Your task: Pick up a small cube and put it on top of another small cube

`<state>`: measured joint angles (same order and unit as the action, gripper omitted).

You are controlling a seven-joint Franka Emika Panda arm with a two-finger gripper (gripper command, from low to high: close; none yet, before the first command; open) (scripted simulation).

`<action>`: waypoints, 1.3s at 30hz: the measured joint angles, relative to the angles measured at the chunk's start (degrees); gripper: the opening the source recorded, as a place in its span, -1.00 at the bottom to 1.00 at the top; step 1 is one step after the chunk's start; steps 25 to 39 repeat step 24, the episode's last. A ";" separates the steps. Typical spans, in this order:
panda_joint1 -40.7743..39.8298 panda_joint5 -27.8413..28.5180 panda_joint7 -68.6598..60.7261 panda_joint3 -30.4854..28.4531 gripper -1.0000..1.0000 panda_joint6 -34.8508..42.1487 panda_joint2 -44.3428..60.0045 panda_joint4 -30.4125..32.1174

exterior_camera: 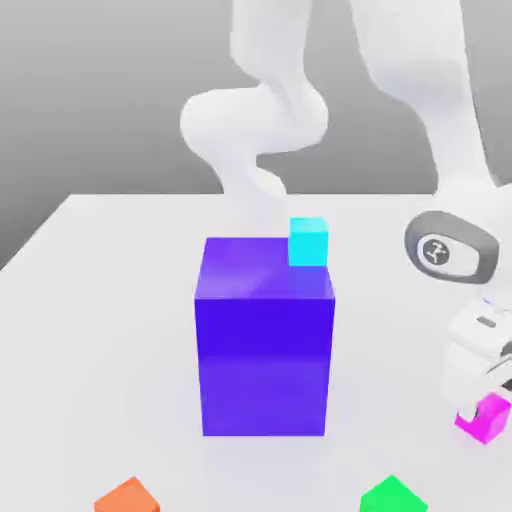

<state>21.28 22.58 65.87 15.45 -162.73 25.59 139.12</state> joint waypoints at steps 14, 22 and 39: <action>-11.38 -11.69 -11.25 2.71 -1.00 11.99 -9.90 -2.78; -17.73 -13.00 -15.26 -3.56 1.00 11.05 -2.79 -9.48; -17.73 -13.00 -15.26 -3.56 1.00 11.05 -2.79 -9.48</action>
